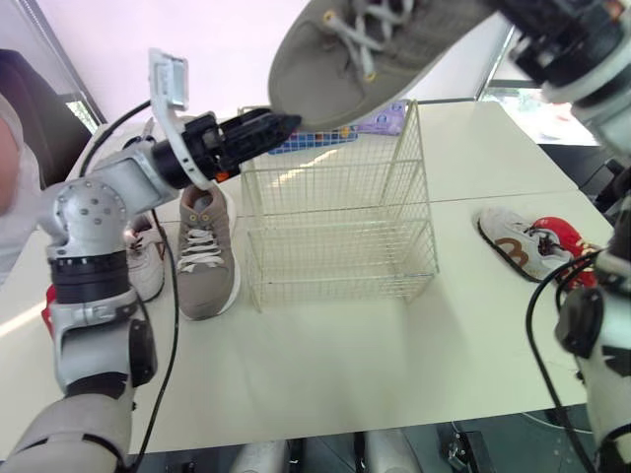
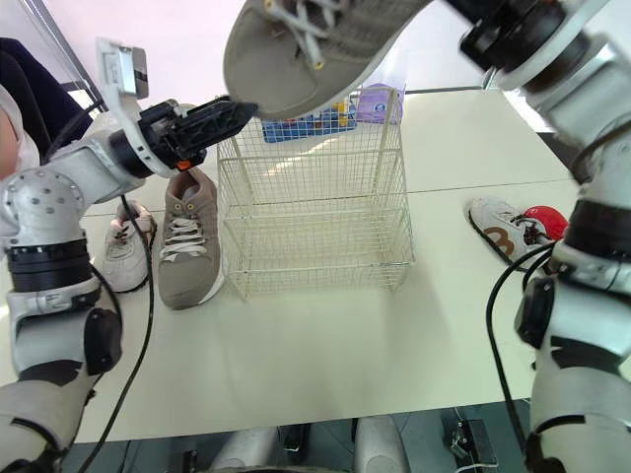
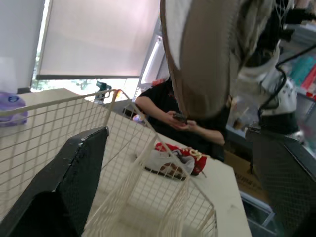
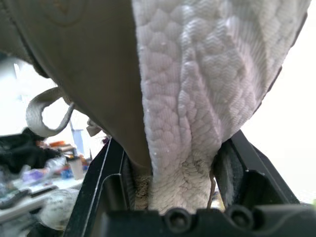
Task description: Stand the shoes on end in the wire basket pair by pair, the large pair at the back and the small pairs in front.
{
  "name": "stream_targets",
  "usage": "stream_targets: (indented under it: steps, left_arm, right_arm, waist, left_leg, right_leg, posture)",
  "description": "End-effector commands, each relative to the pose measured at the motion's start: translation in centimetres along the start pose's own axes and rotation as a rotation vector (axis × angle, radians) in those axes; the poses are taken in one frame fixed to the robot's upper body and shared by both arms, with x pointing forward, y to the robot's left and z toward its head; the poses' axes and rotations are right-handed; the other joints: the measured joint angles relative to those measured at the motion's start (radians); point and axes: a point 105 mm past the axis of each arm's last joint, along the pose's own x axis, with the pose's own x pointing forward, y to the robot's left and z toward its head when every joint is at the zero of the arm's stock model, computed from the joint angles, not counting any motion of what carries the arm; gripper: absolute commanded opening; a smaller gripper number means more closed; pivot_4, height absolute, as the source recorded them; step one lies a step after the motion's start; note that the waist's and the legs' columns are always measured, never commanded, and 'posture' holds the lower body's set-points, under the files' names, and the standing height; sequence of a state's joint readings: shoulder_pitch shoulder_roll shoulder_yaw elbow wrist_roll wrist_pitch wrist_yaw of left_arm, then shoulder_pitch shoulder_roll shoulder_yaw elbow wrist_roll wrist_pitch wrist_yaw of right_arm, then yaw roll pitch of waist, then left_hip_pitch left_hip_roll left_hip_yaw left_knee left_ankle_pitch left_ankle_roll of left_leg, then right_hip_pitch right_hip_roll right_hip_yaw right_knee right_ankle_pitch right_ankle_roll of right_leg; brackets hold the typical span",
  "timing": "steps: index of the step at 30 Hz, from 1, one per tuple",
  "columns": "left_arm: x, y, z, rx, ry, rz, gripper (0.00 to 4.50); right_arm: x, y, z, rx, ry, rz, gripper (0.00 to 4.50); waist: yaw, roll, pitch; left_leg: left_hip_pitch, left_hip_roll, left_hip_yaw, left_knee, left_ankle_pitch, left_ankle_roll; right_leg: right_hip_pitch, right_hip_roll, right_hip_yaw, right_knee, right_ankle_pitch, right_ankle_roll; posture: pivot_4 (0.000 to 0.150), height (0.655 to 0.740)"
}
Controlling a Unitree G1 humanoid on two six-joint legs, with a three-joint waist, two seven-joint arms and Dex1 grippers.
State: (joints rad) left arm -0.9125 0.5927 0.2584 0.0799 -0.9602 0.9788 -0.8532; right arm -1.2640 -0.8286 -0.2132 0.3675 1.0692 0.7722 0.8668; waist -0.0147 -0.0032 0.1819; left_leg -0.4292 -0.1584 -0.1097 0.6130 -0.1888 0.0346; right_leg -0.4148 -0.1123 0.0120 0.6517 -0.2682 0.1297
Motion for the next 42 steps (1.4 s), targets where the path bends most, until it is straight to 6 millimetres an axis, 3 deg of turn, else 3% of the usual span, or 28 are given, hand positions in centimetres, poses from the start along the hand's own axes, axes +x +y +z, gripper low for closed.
stream_targets:
  steps: [1, 8, 16, 23, 32, 36, 38, 42]
  left_arm:
    - [-0.6, -0.3, 1.0, 0.061, -0.017, 0.008, 4.42]
    - [-0.4, -0.9, 0.3, 0.071, -0.018, 0.005, 4.42]
    - [-0.3, -1.3, 0.3, 0.075, -0.030, 0.008, 4.42]
    - [-0.1, -1.6, 0.5, 0.087, -0.040, 0.007, 4.42]
    - [0.1, -1.8, 0.6, 0.104, -0.028, 0.002, 4.42]
    - [0.4, -1.9, 0.4, 0.110, -0.019, -0.004, 4.50]
    - [0.4, -2.0, 0.3, 0.111, -0.016, -0.004, 4.50]
    - [0.4, -2.0, 0.3, 0.112, -0.013, -0.005, 4.50]
  right_arm:
    - [-0.1, -1.0, 1.5, -0.174, 0.080, 0.031, 1.70]
    - [0.3, -2.9, 0.0, -0.348, 0.287, 0.084, 1.70]
    - [0.6, -3.5, -3.5, -0.462, 0.460, 0.177, 1.70]
    - [-0.3, -3.9, -7.1, -0.424, 0.558, 0.238, 1.70]
    - [-1.6, -5.0, -9.9, -0.424, 0.635, 0.208, 1.70]
    - [-1.7, -5.1, -10.3, -0.405, 0.637, 0.206, 3.69]
    - [-1.7, -5.0, -10.3, -0.416, 0.636, 0.207, 4.41]
    - [-1.9, -5.0, -9.4, -0.519, 0.666, 0.207, 4.41]
  waist:
    - [0.000, 0.000, 0.000]
    - [-0.005, 0.000, 0.000]
    - [-0.004, 0.000, 0.000]
    - [0.000, 0.000, 0.000]
    - [0.002, 0.000, 0.000]
    - [0.002, 0.000, 0.000]
    - [0.000, 0.000, 0.000]
    - [-0.005, 0.000, 0.000]
  left_leg:
    - [0.000, 0.000, 0.000, 0.000, 0.000, 0.000]
    - [0.000, 0.000, 0.001, -0.001, 0.000, -0.002]
    - [-0.001, 0.000, 0.001, -0.001, 0.002, -0.005]
    - [-0.001, 0.000, 0.001, 0.001, 0.002, -0.006]
    - [-0.001, 0.000, 0.001, 0.001, 0.003, -0.007]
    - [-0.001, 0.000, 0.000, 0.002, 0.003, -0.007]
    - [-0.001, 0.000, 0.000, 0.002, 0.003, -0.007]
    - [-0.001, 0.000, 0.000, 0.000, 0.004, -0.008]
  right_leg:
    - [0.000, 0.000, 0.000, 0.000, 0.000, 0.000]
    - [-0.001, 0.000, 0.000, 0.000, 0.000, 0.000]
    - [-0.003, 0.000, 0.001, 0.001, 0.000, 0.000]
    - [-0.004, 0.000, 0.001, 0.002, 0.000, 0.000]
    - [-0.003, 0.000, 0.001, 0.002, 0.000, 0.000]
    - [-0.002, 0.000, 0.001, 0.003, 0.000, 0.000]
    - [-0.002, 0.001, 0.001, 0.003, 0.000, 0.000]
    - [-0.003, 0.000, 0.001, 0.003, 0.000, 0.000]
  posture:
    - [0.150, 0.7400]
    - [0.150, 0.7400]
    - [0.150, 0.7400]
    - [0.150, 0.7400]
    - [0.150, 0.7400]
    - [0.150, 0.7400]
    - [0.150, 0.7400]
    - [0.150, 0.7400]
